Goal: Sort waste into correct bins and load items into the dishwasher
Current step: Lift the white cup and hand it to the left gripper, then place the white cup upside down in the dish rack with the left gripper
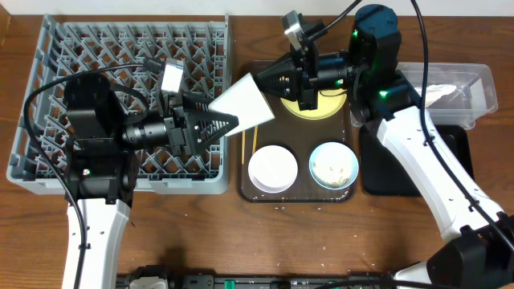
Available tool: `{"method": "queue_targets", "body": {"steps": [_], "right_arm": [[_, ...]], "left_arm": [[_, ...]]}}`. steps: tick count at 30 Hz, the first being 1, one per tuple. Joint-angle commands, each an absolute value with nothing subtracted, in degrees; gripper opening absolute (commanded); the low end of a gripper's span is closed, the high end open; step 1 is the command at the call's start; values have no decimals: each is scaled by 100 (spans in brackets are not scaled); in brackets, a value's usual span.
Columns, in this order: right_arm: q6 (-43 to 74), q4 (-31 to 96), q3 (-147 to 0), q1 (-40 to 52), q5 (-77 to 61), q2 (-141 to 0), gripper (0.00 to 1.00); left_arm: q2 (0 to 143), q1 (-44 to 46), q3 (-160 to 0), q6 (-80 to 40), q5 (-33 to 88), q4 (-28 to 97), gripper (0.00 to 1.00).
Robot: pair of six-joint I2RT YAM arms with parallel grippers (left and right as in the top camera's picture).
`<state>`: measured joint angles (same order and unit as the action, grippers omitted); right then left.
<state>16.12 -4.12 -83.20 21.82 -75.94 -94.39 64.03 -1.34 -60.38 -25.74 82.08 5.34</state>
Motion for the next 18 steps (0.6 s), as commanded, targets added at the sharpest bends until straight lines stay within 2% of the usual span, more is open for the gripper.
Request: {"method": "queue_targets", "body": {"steps": [1,7,9,11,13,18], "right_arm": [[1669,-410,-8392,2338,-7308,-9334,1],[1667,-412,-8392,2333,-7236,-9334,9],[1594,-414,-8392,2305,-7179,-9334,25],[1509,-434,-8392,2193,-7172,-9332,47],[1522,-432,-8392,2025,-7111,-9332,55],[1892,-318,-8392,1466,-7028,-9332,70]], "left_arm": [[6388,-115,-6173,-2582,8449,499,59],[6388,-115,-6173,-2578,8442,497,58],[6388,-128,-6173,-2556,8440,489,57],[6386,-176,-6173,-2558,8442,458,56],[6386,-290,-6173,-2561,8442,460,52],[6386,-888,-6173,-2895,8289,464,52]]}}
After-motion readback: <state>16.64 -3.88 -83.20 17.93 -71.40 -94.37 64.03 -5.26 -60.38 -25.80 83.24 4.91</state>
